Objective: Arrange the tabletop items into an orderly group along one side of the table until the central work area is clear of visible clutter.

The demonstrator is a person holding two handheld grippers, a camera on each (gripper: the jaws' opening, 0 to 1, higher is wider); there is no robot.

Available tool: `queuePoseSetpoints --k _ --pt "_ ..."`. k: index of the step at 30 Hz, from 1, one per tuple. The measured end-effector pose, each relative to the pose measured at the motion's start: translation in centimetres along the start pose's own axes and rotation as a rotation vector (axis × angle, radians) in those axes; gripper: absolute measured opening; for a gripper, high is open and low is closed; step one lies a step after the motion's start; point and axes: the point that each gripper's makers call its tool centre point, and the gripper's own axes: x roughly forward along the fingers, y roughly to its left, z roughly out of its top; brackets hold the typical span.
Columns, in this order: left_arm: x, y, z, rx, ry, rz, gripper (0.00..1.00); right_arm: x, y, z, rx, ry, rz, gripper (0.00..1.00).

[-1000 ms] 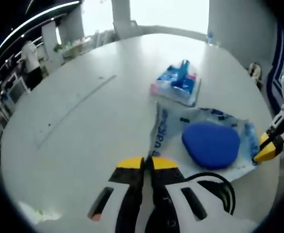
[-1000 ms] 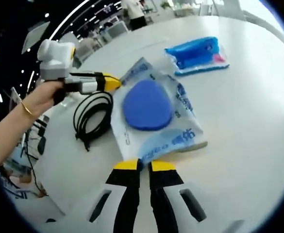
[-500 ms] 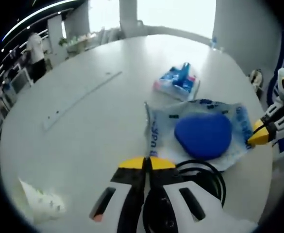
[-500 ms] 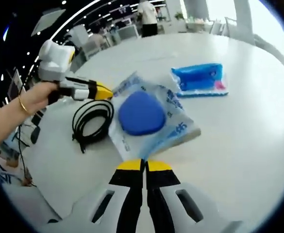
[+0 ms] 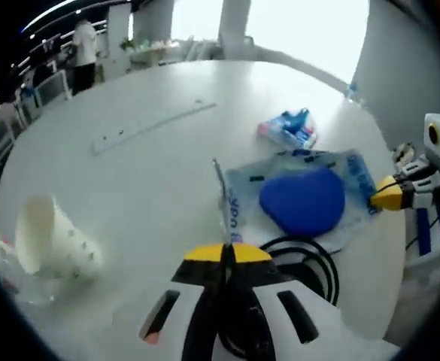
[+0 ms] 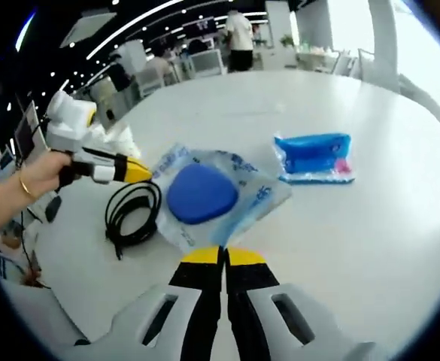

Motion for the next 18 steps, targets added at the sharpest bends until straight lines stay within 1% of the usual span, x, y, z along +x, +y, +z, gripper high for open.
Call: queuePoseSetpoints --k 1,4,6,8,11,12,15,18 --pt "-0.3 0.0 0.0 0.007 -0.006 0.005 0.00 0.0 0.0 0.1 -0.005 -0.003 -0.002 0.01" --pt "-1.2 0.0 0.0 -0.015 -0.028 0.019 0.00 0.1 -0.1 0.8 -0.027 -0.005 -0.010 0.01" --pt "-1.4 0.1 0.6 -0.036 -0.054 0.028 0.00 0.3 -0.4 1.7 -0.041 -0.019 -0.027 0.01" --pt "-1.5 0.2 0.9 -0.048 -0.068 0.036 0.00 1.0 -0.8 2.8 -0.065 -0.027 -0.038 0.01" --pt "-1.9 0.8 1.3 -0.063 -0.089 0.064 0.00 1.6 -1.2 4.2 -0.075 -0.035 -0.040 0.01" --pt "-2.1 0.9 1.3 -0.068 -0.092 0.070 0.00 1.8 -1.3 4.5 -0.077 -0.039 -0.041 0.01" --pt "-2.3 1.6 1.4 -0.060 -0.111 0.114 0.00 2.7 -1.6 5.6 -0.073 -0.048 -0.037 0.01" --pt "-2.5 2.0 1.6 -0.090 -0.131 0.129 0.00 3.6 -1.8 6.6 -0.088 -0.053 -0.045 0.01"
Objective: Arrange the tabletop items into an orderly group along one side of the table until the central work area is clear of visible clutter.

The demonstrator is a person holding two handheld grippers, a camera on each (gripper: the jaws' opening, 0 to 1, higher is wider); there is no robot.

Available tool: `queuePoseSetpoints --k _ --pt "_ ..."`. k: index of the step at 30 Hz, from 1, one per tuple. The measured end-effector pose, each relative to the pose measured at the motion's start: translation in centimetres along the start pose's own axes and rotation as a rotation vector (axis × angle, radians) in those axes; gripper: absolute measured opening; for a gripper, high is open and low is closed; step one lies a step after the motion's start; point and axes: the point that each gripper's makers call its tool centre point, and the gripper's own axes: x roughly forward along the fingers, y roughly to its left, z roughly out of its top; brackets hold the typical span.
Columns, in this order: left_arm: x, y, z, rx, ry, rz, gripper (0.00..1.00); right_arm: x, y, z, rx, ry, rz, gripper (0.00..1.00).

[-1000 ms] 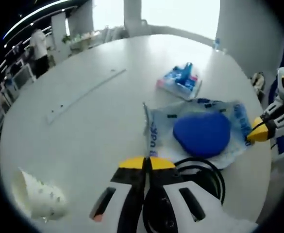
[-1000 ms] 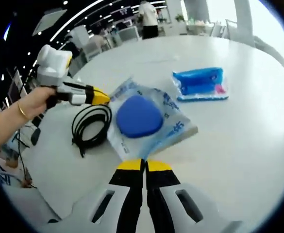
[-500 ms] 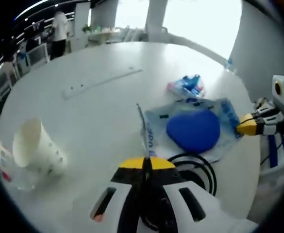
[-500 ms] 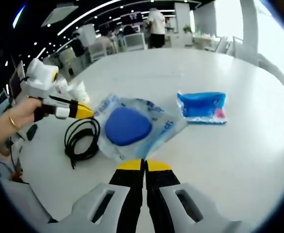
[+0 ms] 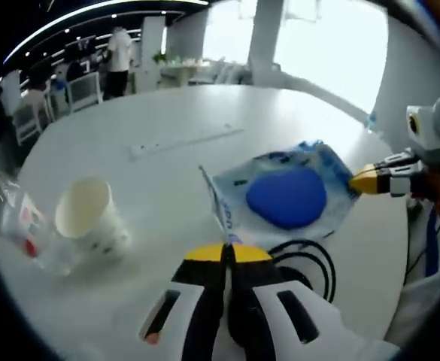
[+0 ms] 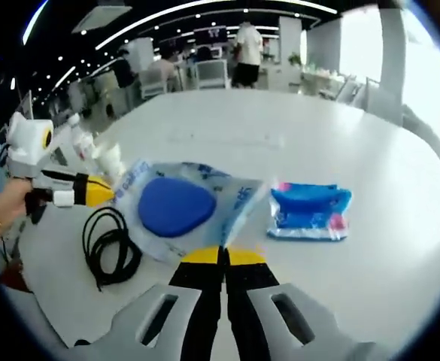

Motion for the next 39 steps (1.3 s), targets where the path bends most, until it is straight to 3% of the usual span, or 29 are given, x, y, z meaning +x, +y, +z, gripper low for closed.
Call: queuePoseSetpoints --k 9,11,13,16,19,31,39 --pt "0.4 1.8 0.5 -0.059 -0.035 0.078 0.00 3.3 -0.5 2.5 -0.024 -0.031 -0.008 0.01" --pt "0.5 2.0 0.7 -0.016 -0.045 0.089 0.00 3.8 -0.6 2.7 -0.029 -0.031 -0.013 0.01" --pt "0.6 2.1 0.5 -0.009 -0.041 0.096 0.00 4.2 -0.6 2.8 -0.030 -0.035 -0.012 0.01" --pt "1.0 2.6 0.2 -0.059 -0.045 0.105 0.00 4.9 -0.7 2.5 -0.040 -0.028 -0.014 0.01" --pt "1.5 2.9 0.2 -0.031 -0.053 0.129 0.00 5.5 -0.7 2.4 -0.045 -0.028 -0.009 0.01" --pt "1.9 3.7 0.0 -0.072 -0.074 0.165 0.00 7.6 -0.9 2.5 -0.061 -0.028 0.015 0.01" --pt "2.6 4.6 -0.8 -0.101 -0.056 0.179 0.00 8.7 -0.7 1.9 -0.070 -0.012 0.039 0.01"
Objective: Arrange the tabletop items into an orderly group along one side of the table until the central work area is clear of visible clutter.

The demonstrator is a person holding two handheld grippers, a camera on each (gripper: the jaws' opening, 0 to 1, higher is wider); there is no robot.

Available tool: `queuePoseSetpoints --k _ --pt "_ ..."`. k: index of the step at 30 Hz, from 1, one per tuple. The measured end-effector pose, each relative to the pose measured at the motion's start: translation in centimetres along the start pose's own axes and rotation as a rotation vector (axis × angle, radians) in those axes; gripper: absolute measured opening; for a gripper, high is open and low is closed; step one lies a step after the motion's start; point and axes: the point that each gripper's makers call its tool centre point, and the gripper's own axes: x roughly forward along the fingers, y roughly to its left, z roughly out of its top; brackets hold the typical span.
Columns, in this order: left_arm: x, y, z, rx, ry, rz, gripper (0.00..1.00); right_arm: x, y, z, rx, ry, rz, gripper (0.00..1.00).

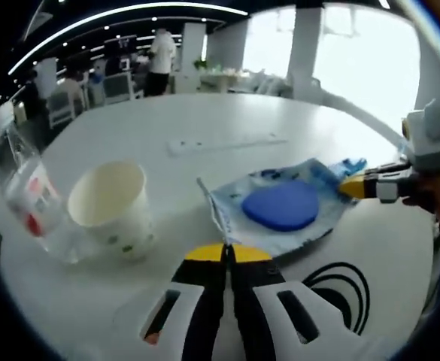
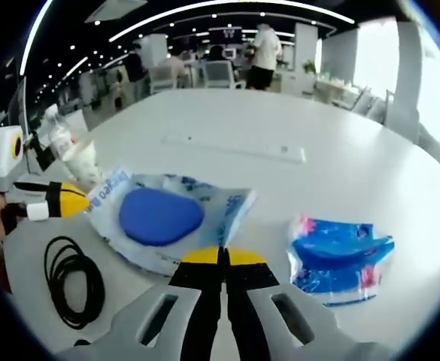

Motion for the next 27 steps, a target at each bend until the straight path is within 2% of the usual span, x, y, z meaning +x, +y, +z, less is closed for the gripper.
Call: queuePoseSetpoints --k 10,14,27 --pt "0.3 0.1 -0.3 -0.005 0.009 0.013 0.00 0.7 0.0 -0.7 -0.015 0.015 0.019 0.01" --pt "0.5 0.0 -1.0 0.008 0.021 0.025 0.00 0.8 -0.1 -0.9 -0.026 0.022 0.012 0.02" --pt "0.7 0.2 -1.7 0.034 0.034 0.046 0.00 1.0 0.1 -1.2 -0.112 0.035 -0.004 0.04"
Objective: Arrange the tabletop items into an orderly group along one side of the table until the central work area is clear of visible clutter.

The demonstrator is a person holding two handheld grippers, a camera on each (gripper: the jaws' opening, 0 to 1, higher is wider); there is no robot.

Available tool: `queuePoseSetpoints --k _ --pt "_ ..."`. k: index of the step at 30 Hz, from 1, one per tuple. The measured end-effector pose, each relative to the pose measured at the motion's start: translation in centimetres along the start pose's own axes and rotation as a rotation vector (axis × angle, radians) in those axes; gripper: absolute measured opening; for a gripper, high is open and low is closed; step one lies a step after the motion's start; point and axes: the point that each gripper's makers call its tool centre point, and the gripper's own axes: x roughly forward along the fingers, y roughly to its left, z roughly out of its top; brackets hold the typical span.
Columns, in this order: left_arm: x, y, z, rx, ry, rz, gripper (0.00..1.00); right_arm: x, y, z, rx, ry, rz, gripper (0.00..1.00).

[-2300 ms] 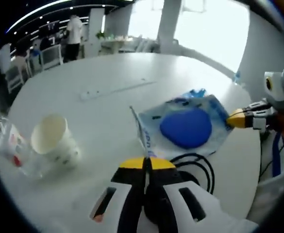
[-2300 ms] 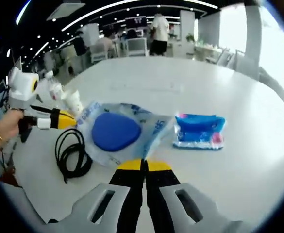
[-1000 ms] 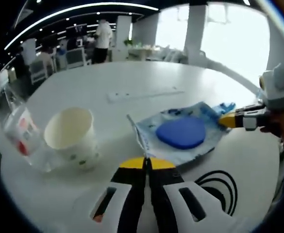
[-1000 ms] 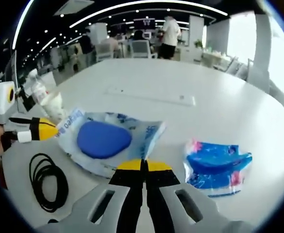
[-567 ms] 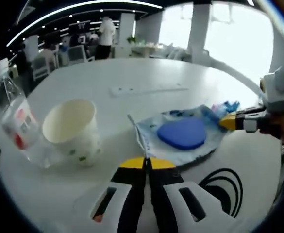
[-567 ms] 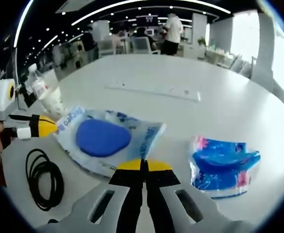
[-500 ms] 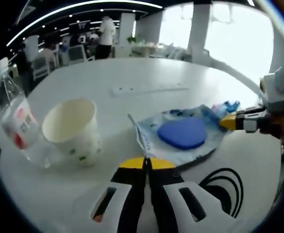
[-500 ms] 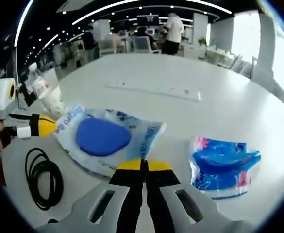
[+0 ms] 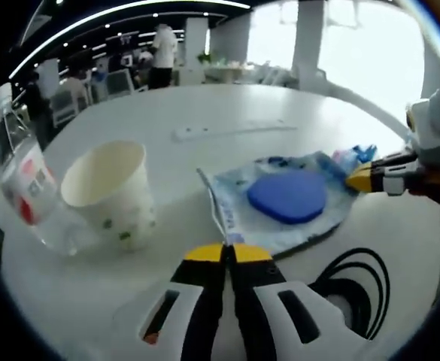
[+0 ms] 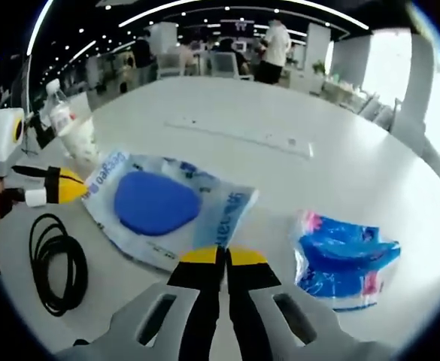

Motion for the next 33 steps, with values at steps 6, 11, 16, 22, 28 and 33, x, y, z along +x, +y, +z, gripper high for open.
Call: queuePoseSetpoints --k 6,11,16,22,28,33 --pt "-0.3 0.3 0.3 0.075 0.006 0.017 0.04 -0.9 0.2 1.2 0.017 -0.040 0.011 0.17" --pt "-0.8 1.0 0.0 0.061 0.027 0.034 0.11 -1.9 1.2 2.5 0.017 -0.091 0.045 0.21" --pt "-1.9 1.1 0.0 0.068 0.027 0.033 0.19 -3.0 2.7 3.8 0.079 -0.149 0.112 0.37" --pt "-3.5 0.7 0.3 0.027 -0.001 0.018 0.37 -4.0 3.9 3.2 0.065 -0.130 0.138 0.56" --pt "-5.2 0.9 0.5 0.019 -0.016 0.011 0.47 -5.3 5.6 2.3 0.053 -0.108 0.179 0.66" --pt "-6.7 0.6 0.8 -0.004 -0.050 -0.021 0.60 -5.8 8.1 0.8 0.042 -0.071 0.246 0.70"
